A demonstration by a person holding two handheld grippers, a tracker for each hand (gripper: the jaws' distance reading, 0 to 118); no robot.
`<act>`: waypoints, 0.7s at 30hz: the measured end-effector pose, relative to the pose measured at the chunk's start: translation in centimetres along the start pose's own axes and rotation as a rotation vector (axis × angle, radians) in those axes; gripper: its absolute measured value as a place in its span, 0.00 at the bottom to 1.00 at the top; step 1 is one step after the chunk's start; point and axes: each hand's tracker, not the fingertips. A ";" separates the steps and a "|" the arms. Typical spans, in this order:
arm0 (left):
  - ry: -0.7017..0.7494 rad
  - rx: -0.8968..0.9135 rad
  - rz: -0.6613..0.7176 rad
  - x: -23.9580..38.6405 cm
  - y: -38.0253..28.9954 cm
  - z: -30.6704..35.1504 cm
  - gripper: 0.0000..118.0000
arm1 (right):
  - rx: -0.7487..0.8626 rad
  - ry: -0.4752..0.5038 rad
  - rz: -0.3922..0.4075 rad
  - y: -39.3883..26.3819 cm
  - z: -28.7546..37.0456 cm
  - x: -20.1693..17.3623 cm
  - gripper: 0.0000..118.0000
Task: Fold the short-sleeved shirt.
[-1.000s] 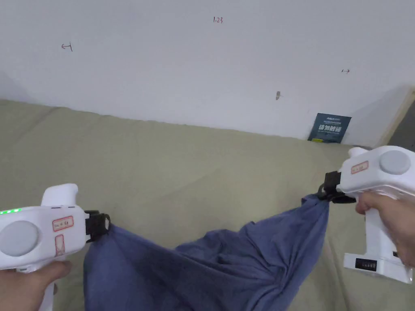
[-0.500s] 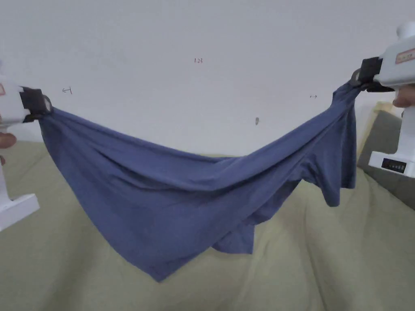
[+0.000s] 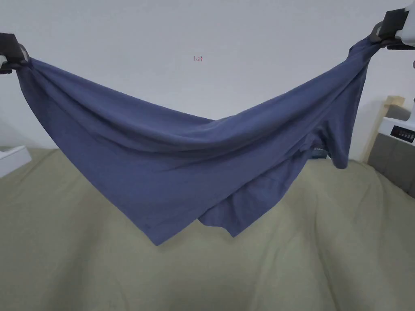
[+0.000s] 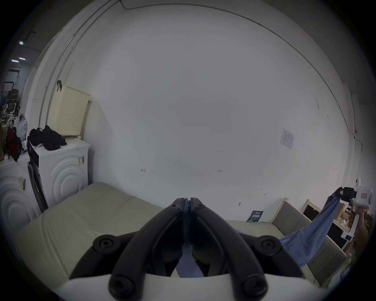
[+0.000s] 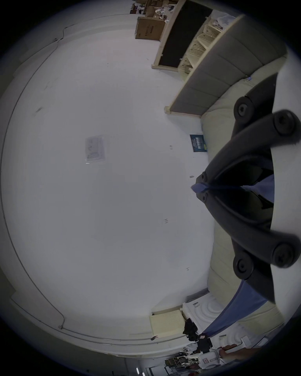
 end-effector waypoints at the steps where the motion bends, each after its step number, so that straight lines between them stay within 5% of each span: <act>1: 0.002 -0.017 0.002 -0.3 -1.4 -0.7 0.05 | -0.017 0.001 -0.009 -1.7 -0.8 0.3 0.02; 9: 0.006 -0.150 0.124 -2.1 -16.8 -1.5 0.05 | -0.134 -0.023 -0.070 -15.7 -3.0 2.7 0.02; 14: -0.020 -0.230 0.148 -4.0 -21.8 4.7 0.05 | -0.224 -0.021 -0.174 -21.9 4.1 5.7 0.02; 21: 0.029 -0.424 0.103 -6.1 -29.1 17.7 0.05 | -0.488 -0.067 -0.159 -34.3 16.4 9.0 0.02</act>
